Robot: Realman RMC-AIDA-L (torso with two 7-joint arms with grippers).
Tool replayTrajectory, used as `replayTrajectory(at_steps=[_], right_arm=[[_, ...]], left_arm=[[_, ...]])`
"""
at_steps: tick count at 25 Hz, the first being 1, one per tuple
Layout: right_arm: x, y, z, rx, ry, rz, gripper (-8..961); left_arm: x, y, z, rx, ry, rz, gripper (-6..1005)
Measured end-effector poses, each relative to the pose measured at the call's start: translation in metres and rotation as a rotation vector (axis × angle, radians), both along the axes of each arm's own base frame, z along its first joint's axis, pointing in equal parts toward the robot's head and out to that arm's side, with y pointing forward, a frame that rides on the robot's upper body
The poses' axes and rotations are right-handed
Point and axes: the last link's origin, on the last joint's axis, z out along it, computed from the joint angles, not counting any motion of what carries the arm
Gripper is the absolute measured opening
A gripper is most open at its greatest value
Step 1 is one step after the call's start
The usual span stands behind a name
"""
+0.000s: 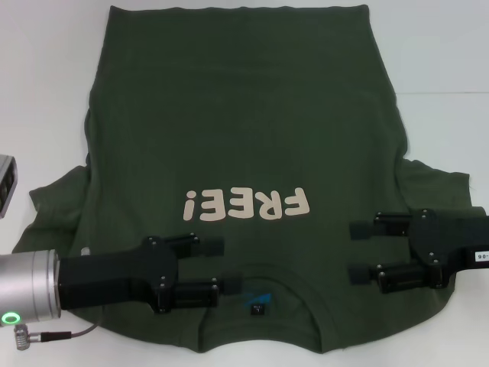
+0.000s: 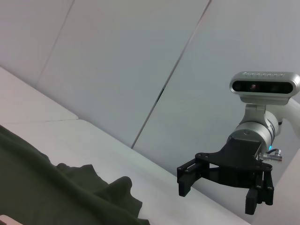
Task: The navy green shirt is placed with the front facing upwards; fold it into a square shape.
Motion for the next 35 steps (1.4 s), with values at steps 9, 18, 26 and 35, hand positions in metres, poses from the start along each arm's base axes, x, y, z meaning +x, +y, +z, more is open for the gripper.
replayTrajectory(at_steps=[9, 18, 26, 35], right_arm=[[0.0, 0.0, 0.0, -0.001, 0.0, -0.001, 902], [0.0, 0.0, 0.001, 0.006, 0.01, -0.011, 900], [0.0, 0.001, 0.0, 0.029, 0.048, -0.027, 900], [-0.003, 0.001, -0.004, 0.032, 0.062, -0.04, 900]], left_arm=[[-0.001, 0.001, 0.001, 0.011, -0.004, 0.009, 832], [-0.024, 0.012, 0.012, 0.139, -0.031, 0.188, 831], [-0.062, 0.018, 0.033, 0.315, -0.067, 0.42, 830], [-0.097, 0.016, 0.05, 0.452, -0.037, 0.6, 828]])
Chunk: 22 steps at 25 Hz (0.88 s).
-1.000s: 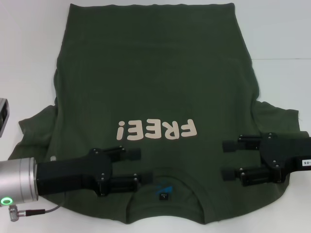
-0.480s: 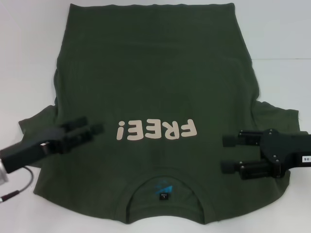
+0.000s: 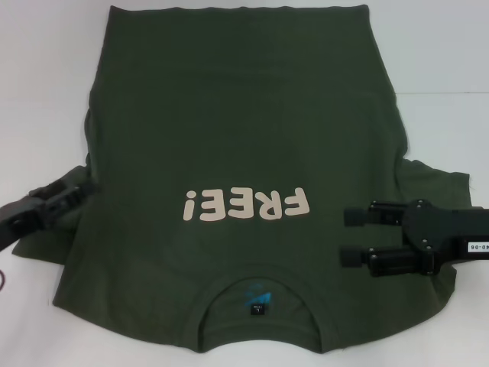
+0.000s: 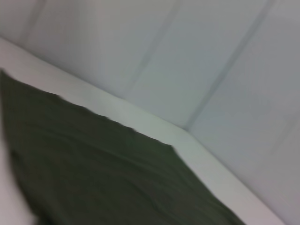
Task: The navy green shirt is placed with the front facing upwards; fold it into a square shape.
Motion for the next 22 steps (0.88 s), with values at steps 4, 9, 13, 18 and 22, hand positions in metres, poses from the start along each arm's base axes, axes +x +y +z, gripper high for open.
replayTrajectory(at_steps=[4, 9, 13, 18, 22], right_arm=[[-0.001, 0.0, 0.0, 0.001, 0.005, -0.001, 900], [-0.001, 0.0, -0.001, -0.002, 0.015, -0.005, 900], [-0.001, 0.0, -0.001, -0.001, 0.015, -0.005, 899], [0.0, -0.001, -0.001, -0.001, 0.015, -0.007, 899], [0.0, -0.001, -0.001, 0.0, 0.015, -0.008, 899]], left_arm=[[-0.011, 0.0, 0.003, 0.026, 0.021, 0.068, 832], [-0.022, 0.002, 0.003, 0.048, 0.052, 0.135, 838], [-0.032, 0.003, 0.003, 0.065, 0.081, 0.196, 841], [-0.04, 0.002, 0.0, 0.064, 0.108, 0.241, 840], [-0.041, 0.0, -0.003, 0.057, 0.106, 0.251, 839]])
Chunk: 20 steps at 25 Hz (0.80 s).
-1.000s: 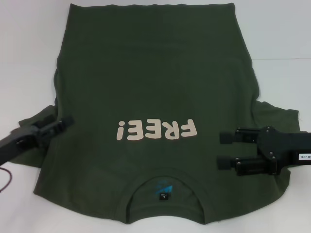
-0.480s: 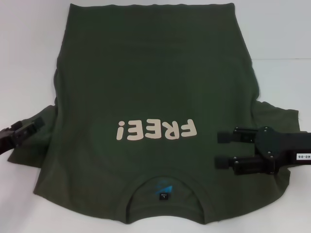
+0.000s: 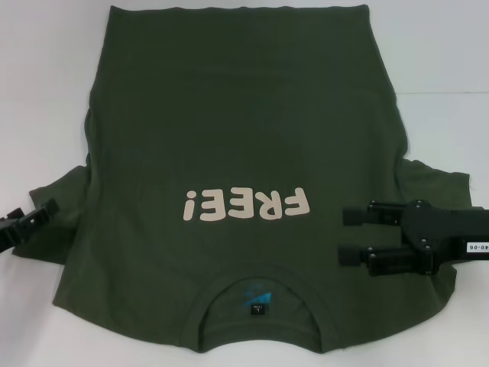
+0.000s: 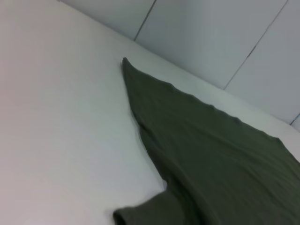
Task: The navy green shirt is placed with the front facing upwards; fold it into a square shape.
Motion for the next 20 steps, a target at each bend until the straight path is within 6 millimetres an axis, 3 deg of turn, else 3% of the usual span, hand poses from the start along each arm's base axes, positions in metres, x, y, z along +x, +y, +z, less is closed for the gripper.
replayTrajectory(at_steps=[14, 20], right_arm=[[0.001, 0.0, 0.0, 0.002, 0.001, -0.003, 900], [0.002, -0.001, 0.0, 0.002, 0.001, -0.006, 901]], left_arm=[[0.005, 0.005, -0.011, -0.054, 0.01, -0.01, 803], [0.003, 0.01, -0.011, -0.064, 0.02, 0.026, 555]])
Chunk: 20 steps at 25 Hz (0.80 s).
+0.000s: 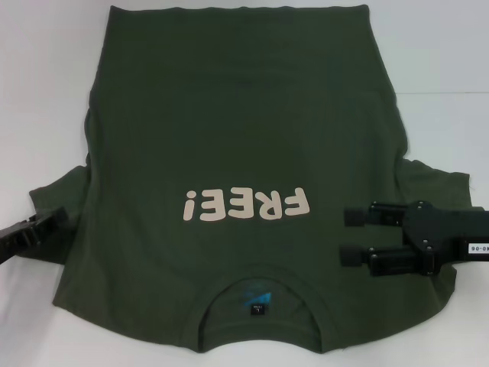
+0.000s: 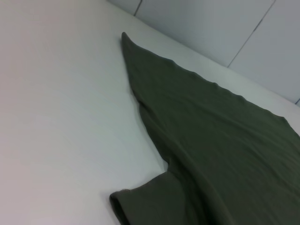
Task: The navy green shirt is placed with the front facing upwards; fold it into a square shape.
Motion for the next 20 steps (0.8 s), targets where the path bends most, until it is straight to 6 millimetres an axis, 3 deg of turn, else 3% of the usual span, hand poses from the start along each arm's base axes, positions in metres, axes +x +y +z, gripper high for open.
replayTrajectory(at_steps=[10, 14, 20], right_arm=[[0.0, 0.0, 0.001, 0.006, 0.008, -0.002, 901], [0.0, 0.0, 0.001, 0.007, 0.01, -0.003, 901], [0.0, 0.0, 0.001, 0.008, 0.013, -0.005, 902]], left_arm=[[0.0, 0.002, 0.003, 0.005, -0.008, 0.007, 349], [0.001, 0.004, 0.005, 0.007, -0.008, 0.007, 113], [0.002, 0.01, 0.014, 0.023, 0.012, 0.001, 3]])
